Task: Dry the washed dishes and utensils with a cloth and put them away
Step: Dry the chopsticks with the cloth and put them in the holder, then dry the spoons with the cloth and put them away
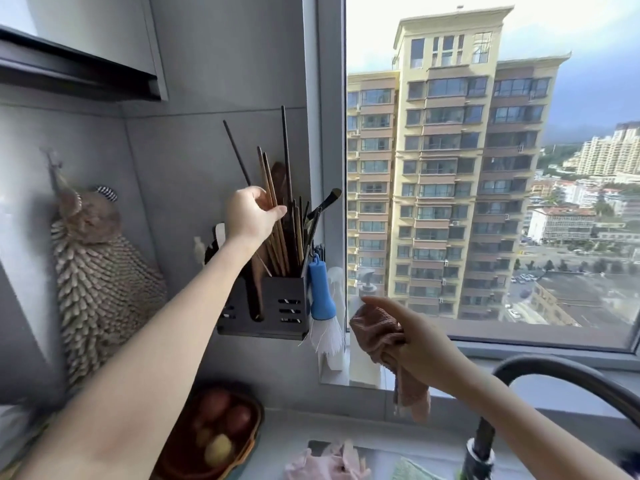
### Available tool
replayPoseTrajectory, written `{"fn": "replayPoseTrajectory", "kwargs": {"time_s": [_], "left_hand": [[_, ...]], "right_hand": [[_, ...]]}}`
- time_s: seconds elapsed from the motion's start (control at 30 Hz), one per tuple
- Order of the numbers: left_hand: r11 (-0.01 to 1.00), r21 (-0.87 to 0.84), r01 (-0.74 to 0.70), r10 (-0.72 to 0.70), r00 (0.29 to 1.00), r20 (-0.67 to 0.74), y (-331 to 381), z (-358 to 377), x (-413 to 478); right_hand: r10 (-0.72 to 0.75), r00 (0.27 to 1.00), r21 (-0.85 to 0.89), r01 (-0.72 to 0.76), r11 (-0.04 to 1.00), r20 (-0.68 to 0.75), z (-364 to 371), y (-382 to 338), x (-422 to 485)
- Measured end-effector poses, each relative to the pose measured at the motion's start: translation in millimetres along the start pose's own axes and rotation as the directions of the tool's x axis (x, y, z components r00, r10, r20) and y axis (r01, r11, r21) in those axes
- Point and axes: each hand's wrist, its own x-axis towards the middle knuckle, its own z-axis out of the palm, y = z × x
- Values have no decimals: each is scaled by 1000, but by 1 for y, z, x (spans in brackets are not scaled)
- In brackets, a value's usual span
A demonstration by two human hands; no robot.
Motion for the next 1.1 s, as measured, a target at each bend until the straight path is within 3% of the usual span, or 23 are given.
{"fn": "replayPoseTrajectory", "kwargs": {"time_s": [0.2,0.37,0.57,0.67,0.77,0.93,1.03,1.1], "left_hand": [[977,196,82,-116,979,169,-33,22,-38],[965,245,92,-123,986,111,-26,21,-46],[978,202,-56,80,990,-113,9,15,-74],[975,170,-140,144,990,-10,40,29,-103],[974,82,-212,196,967,164,75,52,-147],[934,-181,-309,357,820,447,148,107,-248],[904,-305,-301,428,676,600,193,147,-316],[888,-367,-278,460,556,692,221,176,-366]], "right_hand": [[1,1000,17,0,1000,-26,-1,6,-14],[58,998,24,-57,998,-30,-3,16,-32],[162,985,182,-148,972,-65,-30,22,-75],[292,953,325,-250,912,-86,-52,30,-110],[482,875,455,-413,789,-41,-74,45,-160],[669,743,653,-497,572,-20,-115,67,-272],[750,660,719,-508,474,-28,-143,82,-339],[823,563,742,-523,420,-69,-160,95,-384]]}}
